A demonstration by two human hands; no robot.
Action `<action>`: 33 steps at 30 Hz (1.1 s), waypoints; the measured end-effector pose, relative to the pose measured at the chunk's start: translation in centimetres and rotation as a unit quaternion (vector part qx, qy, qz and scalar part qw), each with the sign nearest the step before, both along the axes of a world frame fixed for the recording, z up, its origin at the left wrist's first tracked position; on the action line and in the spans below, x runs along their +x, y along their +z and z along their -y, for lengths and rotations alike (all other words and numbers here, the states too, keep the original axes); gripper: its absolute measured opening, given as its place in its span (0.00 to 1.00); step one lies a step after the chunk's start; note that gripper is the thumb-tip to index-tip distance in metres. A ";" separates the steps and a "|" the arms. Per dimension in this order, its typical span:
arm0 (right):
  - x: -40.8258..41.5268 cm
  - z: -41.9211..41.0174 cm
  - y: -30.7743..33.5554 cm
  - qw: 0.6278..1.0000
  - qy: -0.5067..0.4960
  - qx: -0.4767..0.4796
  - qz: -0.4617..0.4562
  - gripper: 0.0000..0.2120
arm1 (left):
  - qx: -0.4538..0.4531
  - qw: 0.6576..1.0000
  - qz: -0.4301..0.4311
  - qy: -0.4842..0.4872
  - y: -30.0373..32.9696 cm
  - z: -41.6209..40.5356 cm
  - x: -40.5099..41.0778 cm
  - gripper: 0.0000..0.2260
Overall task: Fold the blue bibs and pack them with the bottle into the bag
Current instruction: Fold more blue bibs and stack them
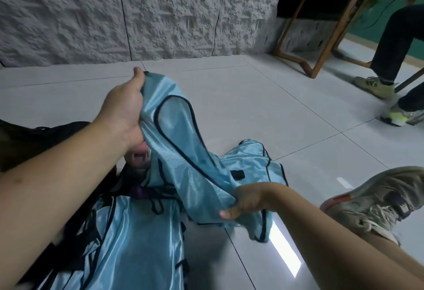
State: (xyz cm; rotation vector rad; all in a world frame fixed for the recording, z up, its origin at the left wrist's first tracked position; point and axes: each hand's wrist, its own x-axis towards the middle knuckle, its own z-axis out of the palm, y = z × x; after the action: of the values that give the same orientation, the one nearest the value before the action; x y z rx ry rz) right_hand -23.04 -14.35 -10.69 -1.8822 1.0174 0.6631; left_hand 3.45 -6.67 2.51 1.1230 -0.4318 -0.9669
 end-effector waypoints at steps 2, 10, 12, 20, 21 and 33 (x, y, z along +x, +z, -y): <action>-1.1 0.3 -1.0 0.992 -0.088 0.059 0.070 0.44 | -0.004 1.000 -0.020 0.015 0.1 -0.1 0.7 0.19; -2.1 2.3 -2.4 0.936 -0.124 -0.328 -0.007 0.24 | 0.006 0.999 -0.033 0.024 -0.6 -0.6 1.3 0.19; -2.0 1.8 -3.1 0.910 -0.115 -0.392 -0.068 0.26 | -0.002 0.999 -0.033 0.037 -0.5 -0.8 1.2 0.18; -4.6 2.0 -4.9 0.879 -0.373 -0.296 -0.014 0.03 | -0.002 0.995 -0.051 0.086 0.1 -0.9 1.6 0.22; -4.8 2.1 -4.8 0.873 -0.420 -0.243 0.052 0.02 | -0.005 0.994 -0.055 0.089 0.1 -0.9 1.7 0.23; -5.7 3.0 1.6 0.592 -0.639 0.157 0.464 0.05 | -0.011 0.989 -0.070 0.132 0.8 -1.1 2.0 0.19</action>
State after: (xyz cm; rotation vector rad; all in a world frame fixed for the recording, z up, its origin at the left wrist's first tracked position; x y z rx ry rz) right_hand -28.76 -17.33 -9.09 -0.5310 1.0577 -0.8948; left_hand 5.47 -5.52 3.35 1.0543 -0.1742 -0.8001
